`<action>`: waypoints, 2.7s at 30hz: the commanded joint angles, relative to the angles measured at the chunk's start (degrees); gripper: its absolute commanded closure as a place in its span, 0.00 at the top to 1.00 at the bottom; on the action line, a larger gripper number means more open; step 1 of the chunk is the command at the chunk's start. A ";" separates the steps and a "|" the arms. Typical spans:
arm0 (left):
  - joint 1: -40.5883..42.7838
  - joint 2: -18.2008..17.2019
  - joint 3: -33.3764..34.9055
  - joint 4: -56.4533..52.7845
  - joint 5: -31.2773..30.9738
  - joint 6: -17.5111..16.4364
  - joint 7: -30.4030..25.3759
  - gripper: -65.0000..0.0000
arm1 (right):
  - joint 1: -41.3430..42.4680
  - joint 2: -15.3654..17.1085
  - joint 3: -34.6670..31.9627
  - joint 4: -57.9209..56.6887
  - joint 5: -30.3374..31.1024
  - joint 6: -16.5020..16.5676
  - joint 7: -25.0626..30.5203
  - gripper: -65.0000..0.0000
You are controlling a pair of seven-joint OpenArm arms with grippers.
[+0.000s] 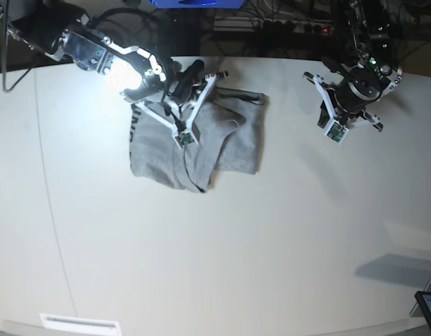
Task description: Fold the T-shirt properly
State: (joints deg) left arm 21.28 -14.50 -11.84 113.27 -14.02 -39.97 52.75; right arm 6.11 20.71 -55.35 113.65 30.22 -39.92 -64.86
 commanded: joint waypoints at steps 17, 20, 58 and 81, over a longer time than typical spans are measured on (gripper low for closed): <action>-0.13 -2.51 -0.69 -8.97 15.74 -0.03 -3.48 0.00 | 5.01 -8.62 2.74 0.07 -2.39 -0.08 -6.74 0.00; -0.40 -2.25 -0.52 -9.23 18.28 -0.03 -4.27 0.00 | 6.59 -8.97 2.65 -1.07 -2.39 -0.08 -6.74 0.01; -0.13 -2.42 -0.16 -11.34 18.28 -0.03 -4.71 0.00 | 15.74 -15.39 -9.39 -18.39 -11.89 -0.08 -10.79 0.57; -0.49 -1.63 9.15 -11.95 18.72 -0.03 -4.53 0.00 | 13.80 -17.94 -9.13 -7.49 -11.62 -0.08 -11.40 0.00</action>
State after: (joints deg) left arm 19.57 -16.97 -3.90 102.54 7.90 -36.49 46.70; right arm 18.87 3.64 -64.88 105.06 18.90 -39.97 -76.88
